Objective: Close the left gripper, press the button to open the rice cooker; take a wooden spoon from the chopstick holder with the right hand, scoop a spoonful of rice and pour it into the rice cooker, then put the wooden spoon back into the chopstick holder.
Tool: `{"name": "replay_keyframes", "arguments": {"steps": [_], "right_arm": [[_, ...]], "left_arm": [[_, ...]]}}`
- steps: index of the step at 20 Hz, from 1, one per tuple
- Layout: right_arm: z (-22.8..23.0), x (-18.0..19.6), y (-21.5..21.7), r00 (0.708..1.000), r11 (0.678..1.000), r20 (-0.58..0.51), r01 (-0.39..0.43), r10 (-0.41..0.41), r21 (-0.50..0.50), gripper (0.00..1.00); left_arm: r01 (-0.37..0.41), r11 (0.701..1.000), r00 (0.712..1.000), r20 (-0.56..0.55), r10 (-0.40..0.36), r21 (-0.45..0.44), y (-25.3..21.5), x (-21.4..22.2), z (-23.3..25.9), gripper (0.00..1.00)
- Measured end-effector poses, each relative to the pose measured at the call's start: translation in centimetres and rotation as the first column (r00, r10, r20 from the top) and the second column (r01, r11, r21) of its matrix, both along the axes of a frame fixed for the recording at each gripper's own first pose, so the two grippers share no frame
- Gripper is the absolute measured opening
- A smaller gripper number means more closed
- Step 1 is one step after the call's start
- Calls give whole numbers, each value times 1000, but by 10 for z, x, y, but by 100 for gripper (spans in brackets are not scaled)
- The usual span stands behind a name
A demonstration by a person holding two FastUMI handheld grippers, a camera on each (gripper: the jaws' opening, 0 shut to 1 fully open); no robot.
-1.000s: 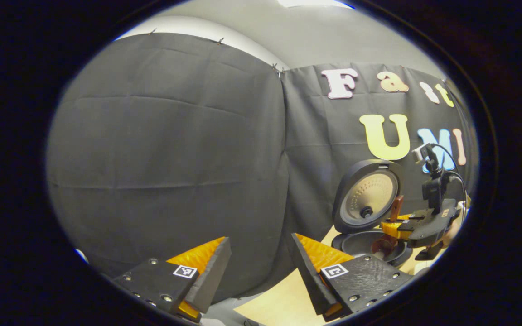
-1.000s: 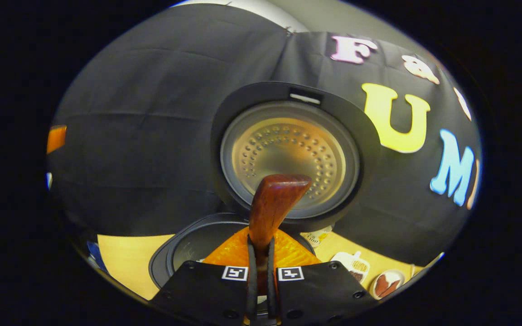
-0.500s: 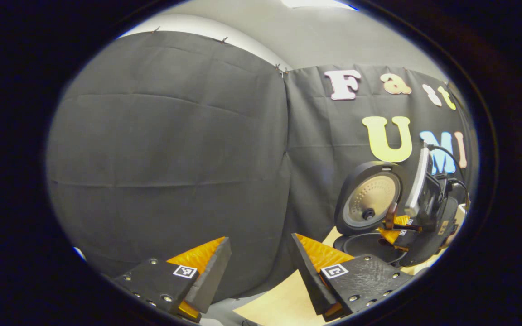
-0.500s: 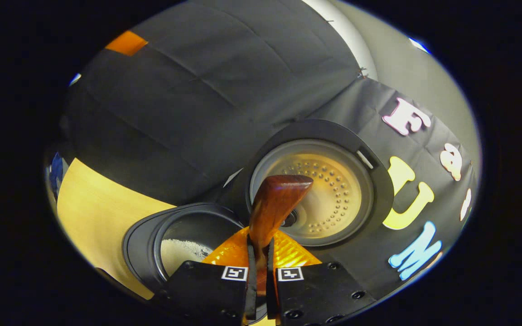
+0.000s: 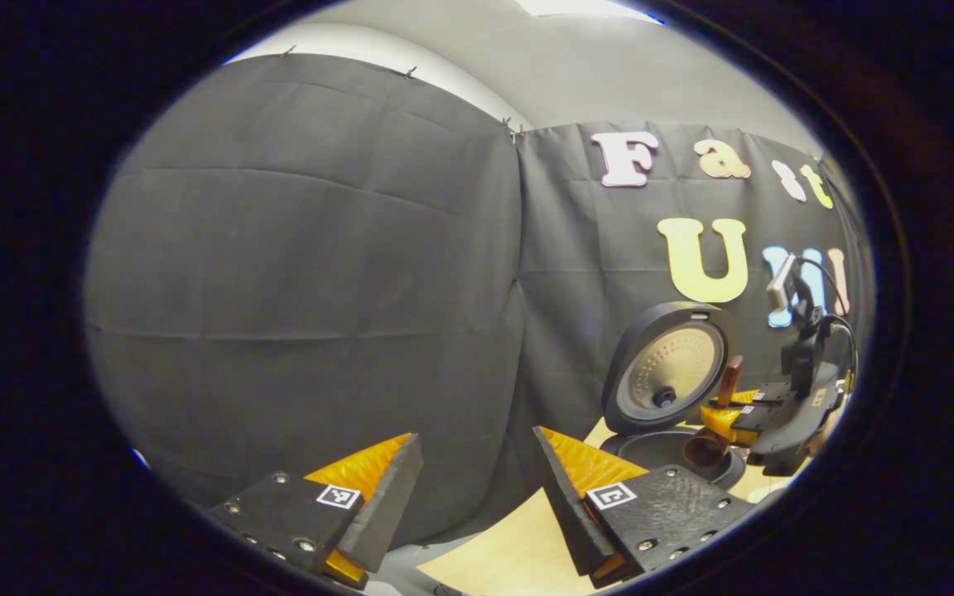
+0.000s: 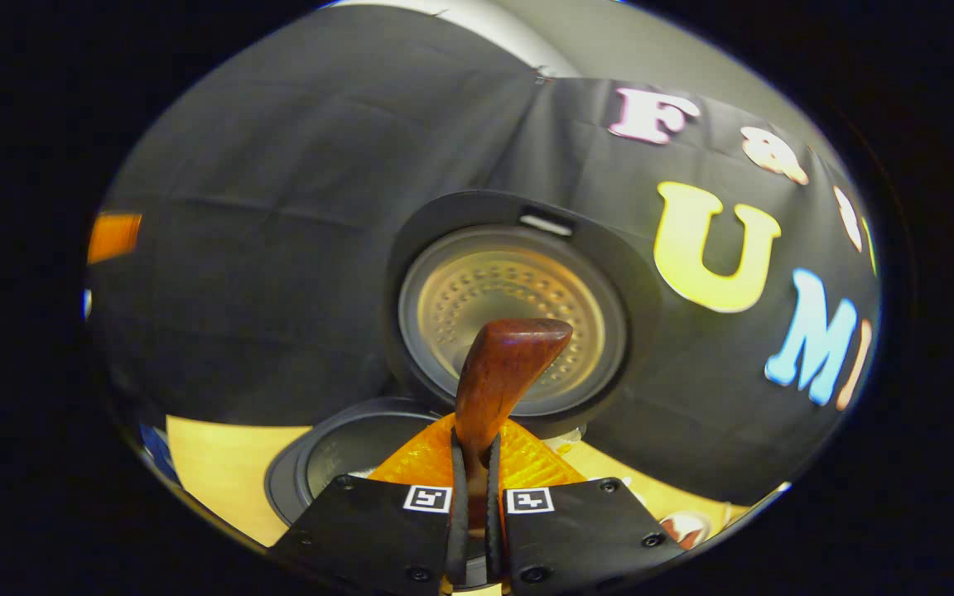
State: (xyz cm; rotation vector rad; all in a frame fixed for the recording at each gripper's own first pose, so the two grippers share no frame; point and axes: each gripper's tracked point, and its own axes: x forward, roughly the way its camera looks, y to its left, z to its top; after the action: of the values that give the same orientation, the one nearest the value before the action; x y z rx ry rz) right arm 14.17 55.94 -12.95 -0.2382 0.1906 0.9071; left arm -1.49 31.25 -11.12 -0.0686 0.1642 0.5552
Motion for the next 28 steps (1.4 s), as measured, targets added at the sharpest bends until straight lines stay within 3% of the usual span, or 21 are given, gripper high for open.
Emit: {"name": "replay_keyframes", "arguments": {"steps": [4, 10, 18, 28], "right_arm": [[31, 12, -35, 983, 980, -172, 97, -67, 173, 10], [65, 26, -114, 958, 938, -239, 223, -160, 265, 10], [72, 45, -232, 904, 879, -249, 407, -348, 249, 10], [55, 46, -370, 795, 776, -286, 597, -536, 204, 10]], "left_arm": [[42, 999, 999, 17, -42, -1, -14, 17, 11, 81], [141, 990, 988, 61, -141, 0, -59, 57, 31, 82], [286, 958, 953, 108, -284, -12, -129, 98, 48, 82], [368, 930, 925, 113, -363, -21, -184, 106, 56, 81]]}}
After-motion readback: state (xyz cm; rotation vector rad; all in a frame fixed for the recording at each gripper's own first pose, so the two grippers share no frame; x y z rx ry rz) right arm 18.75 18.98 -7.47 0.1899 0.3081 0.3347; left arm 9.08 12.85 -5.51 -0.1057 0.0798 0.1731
